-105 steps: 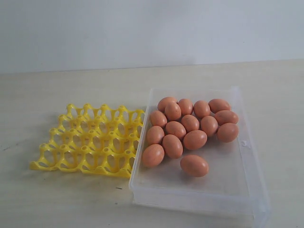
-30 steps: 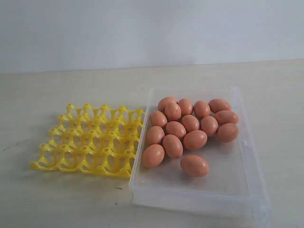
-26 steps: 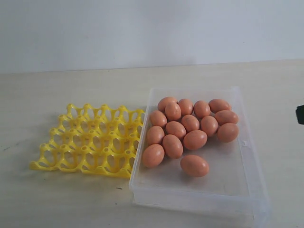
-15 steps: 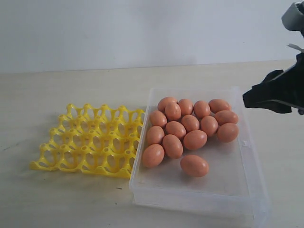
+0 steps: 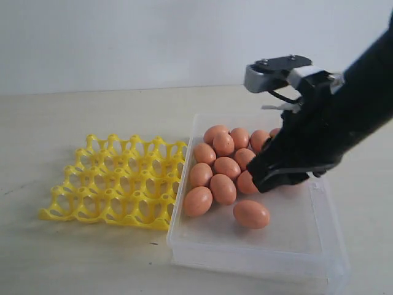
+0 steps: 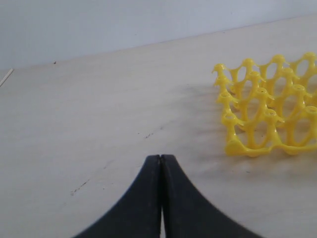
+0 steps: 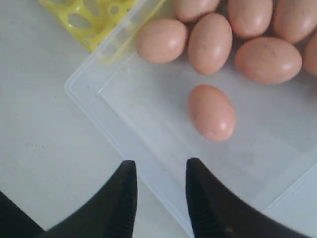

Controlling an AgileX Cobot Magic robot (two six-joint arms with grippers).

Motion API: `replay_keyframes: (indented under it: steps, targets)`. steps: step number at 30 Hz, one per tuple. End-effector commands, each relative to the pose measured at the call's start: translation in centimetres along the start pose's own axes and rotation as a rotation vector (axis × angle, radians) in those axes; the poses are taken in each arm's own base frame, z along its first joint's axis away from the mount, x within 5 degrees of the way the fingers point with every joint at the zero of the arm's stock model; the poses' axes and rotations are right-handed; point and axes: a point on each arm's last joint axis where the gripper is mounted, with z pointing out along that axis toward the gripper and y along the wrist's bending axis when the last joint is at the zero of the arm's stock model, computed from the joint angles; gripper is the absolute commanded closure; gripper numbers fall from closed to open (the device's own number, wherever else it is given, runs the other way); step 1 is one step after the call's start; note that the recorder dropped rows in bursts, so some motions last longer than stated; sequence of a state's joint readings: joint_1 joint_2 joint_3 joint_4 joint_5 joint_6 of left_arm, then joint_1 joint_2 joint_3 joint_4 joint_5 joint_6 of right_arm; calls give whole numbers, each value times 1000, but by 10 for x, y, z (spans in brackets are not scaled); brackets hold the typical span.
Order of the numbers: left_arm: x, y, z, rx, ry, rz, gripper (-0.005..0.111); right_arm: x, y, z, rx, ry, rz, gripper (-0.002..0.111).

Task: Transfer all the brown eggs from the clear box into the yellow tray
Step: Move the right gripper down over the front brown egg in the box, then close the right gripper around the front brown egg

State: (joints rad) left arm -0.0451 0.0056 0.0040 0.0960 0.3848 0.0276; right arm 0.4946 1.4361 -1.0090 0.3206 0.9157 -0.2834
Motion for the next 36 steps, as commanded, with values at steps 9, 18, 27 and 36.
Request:
replay_keyframes:
  steps: [9, 18, 27, 36]
  targets:
    - [-2, 0, -1, 4, -16, -4, 107, -46, -4, 62, 114, 262, -116, 68]
    - [-2, 0, -1, 4, -16, -4, 107, -55, -16, 95, 157, 214, -154, 68]
    - [-2, 0, -1, 4, -16, -4, 107, -54, -23, 118, 178, 240, -201, 68]
    - [-2, 0, -1, 4, -16, -4, 107, -55, -24, 121, 183, 227, -203, 44]
